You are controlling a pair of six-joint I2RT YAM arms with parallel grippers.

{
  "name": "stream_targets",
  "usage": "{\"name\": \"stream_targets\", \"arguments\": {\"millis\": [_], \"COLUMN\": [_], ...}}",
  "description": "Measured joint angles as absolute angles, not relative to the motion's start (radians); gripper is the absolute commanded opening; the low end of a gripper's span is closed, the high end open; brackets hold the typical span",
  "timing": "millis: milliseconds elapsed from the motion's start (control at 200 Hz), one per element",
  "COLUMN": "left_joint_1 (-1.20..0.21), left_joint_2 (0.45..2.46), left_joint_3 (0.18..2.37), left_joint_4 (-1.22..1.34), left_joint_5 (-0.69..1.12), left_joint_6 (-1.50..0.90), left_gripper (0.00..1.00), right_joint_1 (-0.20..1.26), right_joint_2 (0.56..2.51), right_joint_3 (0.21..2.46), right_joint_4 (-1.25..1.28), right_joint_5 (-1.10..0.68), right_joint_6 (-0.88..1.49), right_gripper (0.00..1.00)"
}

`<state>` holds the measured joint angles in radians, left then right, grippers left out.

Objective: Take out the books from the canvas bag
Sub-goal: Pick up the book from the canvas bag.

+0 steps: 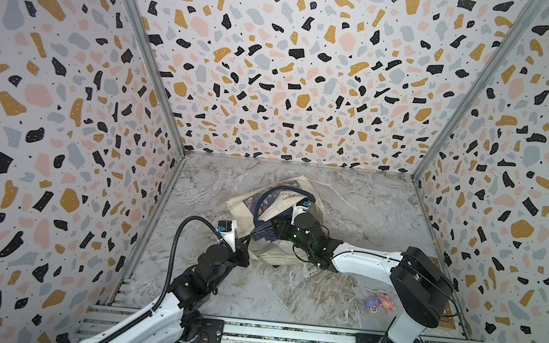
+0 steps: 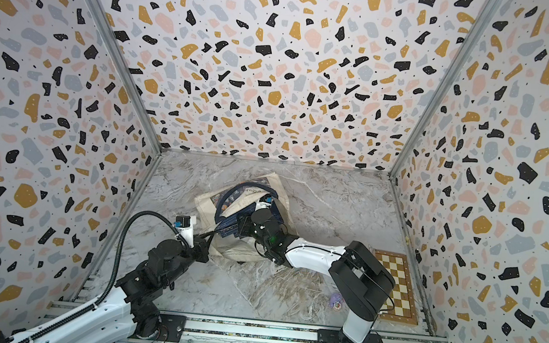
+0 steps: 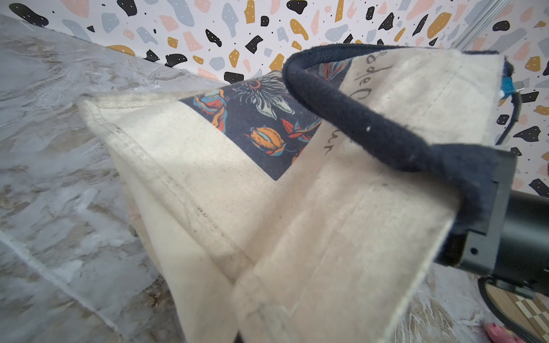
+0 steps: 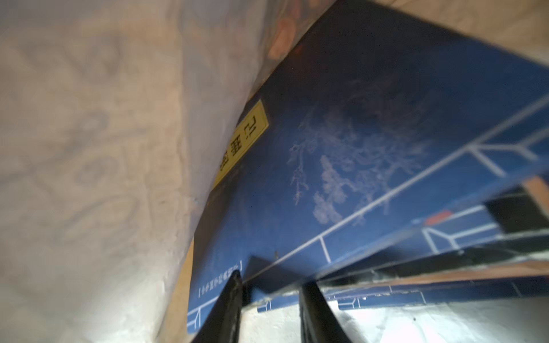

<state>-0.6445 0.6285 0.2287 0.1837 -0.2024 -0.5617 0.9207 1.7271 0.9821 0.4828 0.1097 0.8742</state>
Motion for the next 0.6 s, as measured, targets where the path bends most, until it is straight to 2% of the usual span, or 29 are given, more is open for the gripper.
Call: {"name": "stream_targets", "arguments": {"millis": [255, 445, 510, 601], "left_joint_1": [-0.645, -0.645, -0.646, -0.646], "left_joint_2": [0.637, 0.639, 0.639, 0.639], "left_joint_3": [0.229, 0.229, 0.229, 0.229], "left_joint_4": [0.197, 0.203, 0.203, 0.202], "left_joint_5": [-0.202, -0.200, -0.200, -0.200], "left_joint_6": [-0.561, -0.561, -0.561, -0.561], "left_gripper": [0.00, 0.00, 0.00, 0.00], "right_joint_1": [0.913, 0.893, 0.887, 0.880], "right_joint_2": [1.759, 1.821, 1.838, 1.860], "right_joint_3": [1.036, 1.083, 1.095, 1.107], "right_joint_4": [0.486, 0.520, 0.531, 0.547], "right_joint_5": [0.097, 0.073, 0.069, 0.062], "right_joint_6": [0.886, 0.911, 0.920, 0.932], "right_gripper": [0.38, 0.38, 0.34, 0.21]}}
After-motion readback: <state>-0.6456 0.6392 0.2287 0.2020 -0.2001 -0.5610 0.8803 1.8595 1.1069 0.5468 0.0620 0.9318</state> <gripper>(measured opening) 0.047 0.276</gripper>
